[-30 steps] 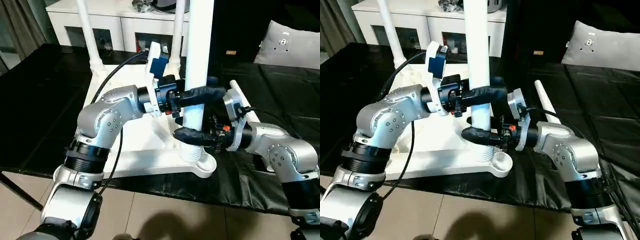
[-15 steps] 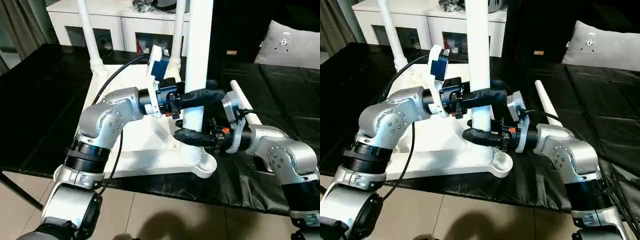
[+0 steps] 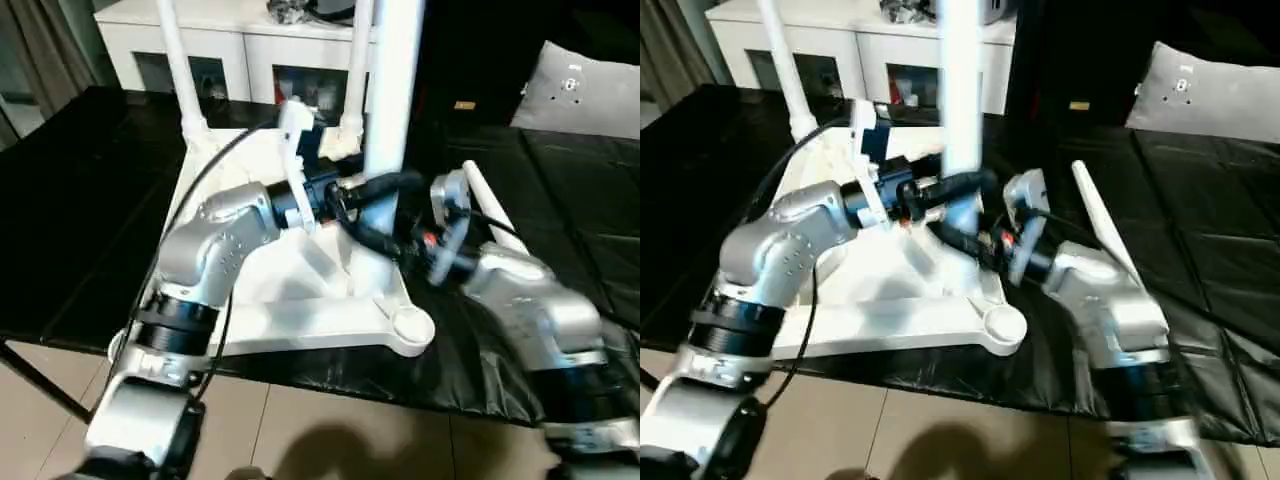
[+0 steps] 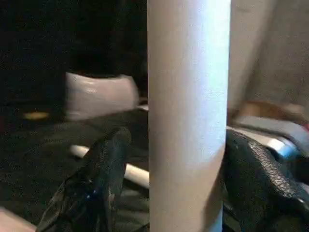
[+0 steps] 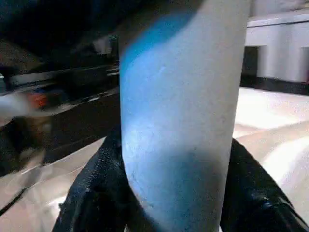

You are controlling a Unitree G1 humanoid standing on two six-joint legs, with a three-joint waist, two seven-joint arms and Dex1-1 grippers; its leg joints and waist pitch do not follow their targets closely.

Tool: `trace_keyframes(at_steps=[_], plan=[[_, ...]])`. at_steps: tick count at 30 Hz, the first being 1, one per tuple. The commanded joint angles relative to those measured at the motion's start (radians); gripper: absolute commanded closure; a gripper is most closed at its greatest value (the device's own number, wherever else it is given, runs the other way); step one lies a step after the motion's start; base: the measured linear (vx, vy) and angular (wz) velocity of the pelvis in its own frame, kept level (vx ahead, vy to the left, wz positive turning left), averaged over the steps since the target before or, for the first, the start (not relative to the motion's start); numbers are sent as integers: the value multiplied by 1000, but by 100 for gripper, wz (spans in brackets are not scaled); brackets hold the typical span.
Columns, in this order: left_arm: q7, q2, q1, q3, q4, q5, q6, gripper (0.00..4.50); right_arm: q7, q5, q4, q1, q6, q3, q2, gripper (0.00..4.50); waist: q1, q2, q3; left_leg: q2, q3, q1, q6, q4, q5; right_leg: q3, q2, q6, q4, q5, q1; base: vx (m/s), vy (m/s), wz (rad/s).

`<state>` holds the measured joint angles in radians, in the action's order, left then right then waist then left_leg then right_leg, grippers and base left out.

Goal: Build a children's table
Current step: Pick table leg

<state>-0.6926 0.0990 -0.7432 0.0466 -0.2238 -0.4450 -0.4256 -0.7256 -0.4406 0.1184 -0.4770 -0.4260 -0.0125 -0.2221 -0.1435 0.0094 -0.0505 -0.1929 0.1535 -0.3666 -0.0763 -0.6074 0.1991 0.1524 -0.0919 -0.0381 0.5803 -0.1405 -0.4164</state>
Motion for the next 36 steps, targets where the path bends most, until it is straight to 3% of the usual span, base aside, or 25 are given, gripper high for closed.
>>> trace_keyframes(at_steps=[1, 3, 5, 6, 7, 8, 11, 12, 13, 14, 22, 23, 24, 28, 29, 31, 33, 36], plan=[[100, -12, 9, -8, 8, 54, 24, 125, 63, 32, 3, -30, 39, 12, 10, 259, 2, -13, 80, -34, -1, 0, 27, 67, 81, -59, -68, -54, -68, -334, 75, 0, 0, 0], [170, -32, 17, 5, 22, 102, 51, 125, 100, 65, 25, -40, 73, 2, 22, 259, 3, -11, 80, -36, -2, -1, 26, 67, 78, -60, -68, -49, -66, -323, 75, 0, 0, 0], [255, -74, 27, 5, 47, 134, 76, 125, 145, 112, 53, -54, 124, -10, 39, 259, 4, -13, 81, -34, -1, -3, 29, 65, 71, -60, -68, -48, -65, -307, 76, 0, 0, 0], [286, -96, 28, 5, 55, 143, 86, 125, 163, 122, 64, -61, 135, -8, 49, 259, 3, -19, 80, -31, 1, -5, 34, 64, 67, -60, -68, -47, -65, -311, 77, 0, 0, 0], [295, -100, 26, 5, 54, 147, 87, 125, 165, 125, 67, -62, 138, -8, 51, 259, 3, -17, 81, -31, 1, -5, 37, 64, 66, -60, -68, -47, -65, -312, 77, 0, 0, 0], [338, -125, 18, 2, 50, 157, 86, 152, 176, 133, 79, -68, 149, -9, 58, 259, 4, -15, 82, -33, 0, -6, 42, 63, 60, -61, -67, -49, -63, -301, 76, 0, 0, 0], [397, -159, 9, 7, 45, 170, 67, 162, 205, 156, 97, -76, 170, -12, 71, 259, 3, -17, 80, -31, 1, -4, 50, 63, 71, -60, -66, -48, -66, -311, 75, 0, 0, 0], [400, -161, 9, 10, 45, 172, 64, 162, 208, 157, 98, -77, 170, -12, 73, 259, 5, -18, 80, -31, 1, -5, 52, 64, 70, -60, -65, -47, -67, -312, 75, 0, 0, 0], [400, -161, 9, 10, 45, 172, 63, 189, 208, 157, 98, -77, 170, -12, 73, 259, 4, -17, 79, -30, 1, -5, 55, 64, 73, -60, -66, -43, -69, -320, 75, 0, 0, 0], [405, -165, 10, 14, 42, 177, 66, 200, 212, 163, 106, -79, 177, -14, 74, 259, 4, -10, 79, -31, -1, -4, 56, 64, 74, -60, -65, -42, -69, -320, 74, 0, 0, 0], [439, -186, 19, 18, 45, 196, 65, 245, 229, 193, 135, -84, 212, -19, 86, 259, 6, -15, 80, -31, -1, -4, 61, 64, 76, -60, -64, -51, -67, -300, 74, 0, 0, 0], [442, -188, 19, 18, 43, 195, 65, 254, 231, 195, 138, -86, 216, -19, 87, 259, 5, -3, 80, -32, -2, -3, 62, 63, 75, -60, -64, -57, -66, -293, 73, 0, 0, 0], [444, -190, 19, 18, 41, 194, 66, 254, 232, 197, 142, -87, 217, -19, 88, 259, 7, -9, 80, -32, -1, -3, 64, 63, 79, -60, -63, -59, -67, -286, 73, 0, 0, 0], [443, -198, 19, 3, 41, 182, 61, 264, 244, 200, 147, -93, 202, -14, 88, 259, 7, -9, 80, -33, -1, -2, 62, 64, 86, -60, -64, -67, -67, -286, 75, 0, 0, 0], [445, -198, 18, -3, 40, 178, 58, 265, 242, 189, 146, -95, 190, -8, 88, 259, 7, -10, 80, -32, -1, -3, 63, 64, 85, -60, -64, -68, -66, -285, 76, 0, 0, 0], [446, -192, 11, -23, 37, 165, 51, 265, 192, 155, 127, -88, 176, -1, 76, 203, 7, -10, 80, -32, -1, -2, 66, 63, 88, -60, -64, -69, -66, -286, 76, 0, 0, 0], [447, -188, 0, -58, 27, 134, 39, 265, 157, 107, 104, -82, 150, 21, 68, 187, 6, -11, 81, -32, -1, -3, 73, 63, 87, -60, -64, -74, -65, -279, 78, 0, 0, 0], [445, -169, -21, -116, 6, 82, -5, 265, 82, 2, 61, -69, 65, 72, 36, 157, 6, -14, 80, -31, 0, -2, 85, 62, 89, -58, -60, -72, -66, -276, 79, 0, 0, 0]])
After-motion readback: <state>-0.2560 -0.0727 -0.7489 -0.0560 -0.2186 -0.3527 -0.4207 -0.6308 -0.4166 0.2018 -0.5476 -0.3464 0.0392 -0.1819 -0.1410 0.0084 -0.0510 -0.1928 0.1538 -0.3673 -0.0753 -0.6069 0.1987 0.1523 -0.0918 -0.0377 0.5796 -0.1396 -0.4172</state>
